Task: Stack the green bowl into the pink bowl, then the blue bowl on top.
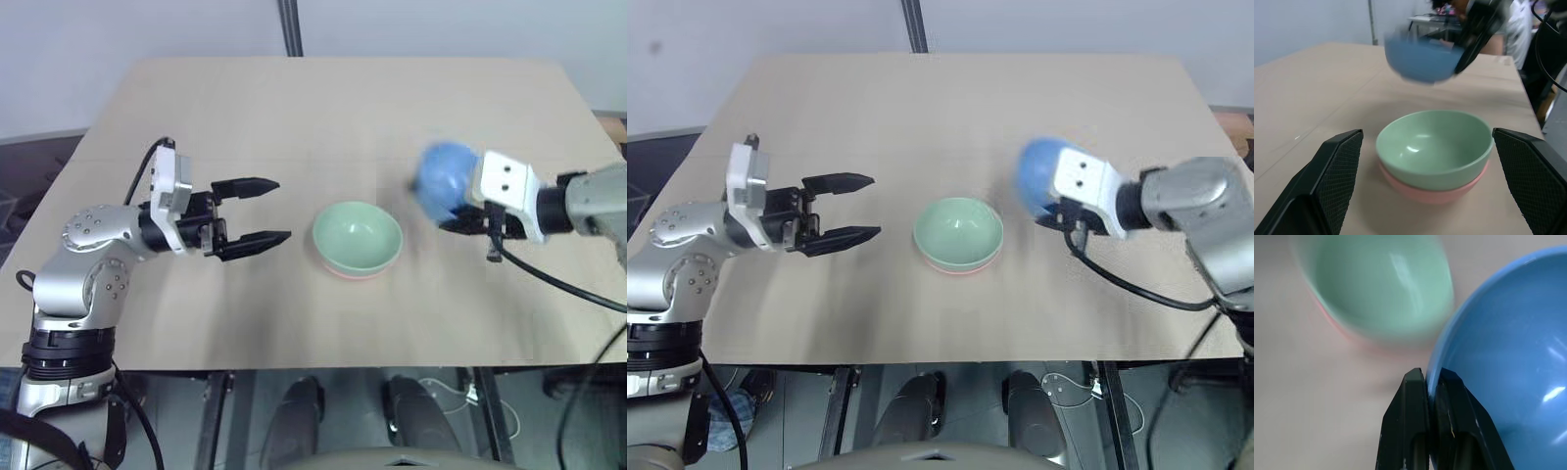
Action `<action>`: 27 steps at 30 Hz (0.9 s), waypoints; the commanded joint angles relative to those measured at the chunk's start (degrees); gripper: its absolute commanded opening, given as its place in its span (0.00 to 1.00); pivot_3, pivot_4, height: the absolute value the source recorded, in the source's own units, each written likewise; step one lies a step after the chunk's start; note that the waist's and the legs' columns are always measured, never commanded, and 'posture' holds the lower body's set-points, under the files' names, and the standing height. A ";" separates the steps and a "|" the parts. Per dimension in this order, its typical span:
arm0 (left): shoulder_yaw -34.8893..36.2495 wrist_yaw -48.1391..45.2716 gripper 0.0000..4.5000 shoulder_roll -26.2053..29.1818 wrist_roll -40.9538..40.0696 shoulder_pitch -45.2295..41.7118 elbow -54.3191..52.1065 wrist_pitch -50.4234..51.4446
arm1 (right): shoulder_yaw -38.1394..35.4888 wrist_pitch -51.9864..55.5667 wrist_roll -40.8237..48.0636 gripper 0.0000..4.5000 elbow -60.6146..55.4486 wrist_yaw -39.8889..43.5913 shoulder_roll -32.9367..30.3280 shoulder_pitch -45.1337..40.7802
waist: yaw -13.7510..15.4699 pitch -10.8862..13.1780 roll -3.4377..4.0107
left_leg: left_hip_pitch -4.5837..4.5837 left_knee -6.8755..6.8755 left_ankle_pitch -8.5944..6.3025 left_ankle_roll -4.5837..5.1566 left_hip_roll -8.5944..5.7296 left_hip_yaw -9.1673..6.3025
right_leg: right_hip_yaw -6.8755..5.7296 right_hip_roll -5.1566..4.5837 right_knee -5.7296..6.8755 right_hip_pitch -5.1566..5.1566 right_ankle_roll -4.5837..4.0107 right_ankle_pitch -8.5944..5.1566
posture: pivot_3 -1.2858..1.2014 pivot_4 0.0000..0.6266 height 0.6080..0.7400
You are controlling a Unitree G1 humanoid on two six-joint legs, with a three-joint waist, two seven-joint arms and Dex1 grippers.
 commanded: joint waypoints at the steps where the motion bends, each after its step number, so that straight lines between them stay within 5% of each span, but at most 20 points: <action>1: 0.19 -0.14 1.00 -0.16 0.48 -1.11 -0.09 -1.18 | 0.06 2.62 5.27 0.01 -4.86 -0.20 1.87 -2.53 | 0.24 -0.03 -0.06 | 0.00 0.00 0.00 0.00 -0.01 -0.01 | -0.02 -0.01 -0.03 0.03 0.00 0.00 | 0.52 0.24 1.00; 10: -0.87 -0.10 1.00 -1.55 1.74 -3.24 1.49 -2.02 | 8.76 0.75 5.13 0.01 -4.10 -2.28 7.91 -6.58 | 0.11 -0.03 -0.06 | 0.06 0.13 0.00 0.01 -0.05 -0.10 | -0.09 -0.02 0.06 0.14 0.00 0.00 | 0.52 0.24 1.00; 14: -0.34 0.65 1.00 -1.79 2.08 -3.17 1.46 -2.24 | 8.80 -0.55 5.08 0.29 -3.26 -2.68 8.44 -6.82 | 0.11 -0.03 -0.06 | 0.03 0.13 0.00 0.01 -0.06 -0.09 | -0.09 -0.04 0.01 0.13 0.00 0.00 | 0.52 0.24 1.00; 17: 0.02 0.74 1.00 -1.66 1.86 -2.39 0.90 -2.20 | 8.60 0.29 4.76 0.61 -2.19 -3.97 8.46 -7.59 | 0.10 -0.03 -0.06 | 0.03 0.12 0.00 0.01 -0.06 -0.10 | -0.09 -0.04 0.02 0.13 0.00 0.00 | 0.52 0.24 1.00; 27: 2.33 2.85 1.00 -0.31 1.91 0.82 -0.72 -1.46 | -4.22 -2.41 8.98 0.61 2.29 -4.51 5.22 0.53 | 0.18 -0.05 -0.08 | 0.01 0.12 0.00 0.01 -0.08 -0.10 | -0.10 -0.07 0.00 0.14 0.00 0.00 | 0.52 0.24 1.00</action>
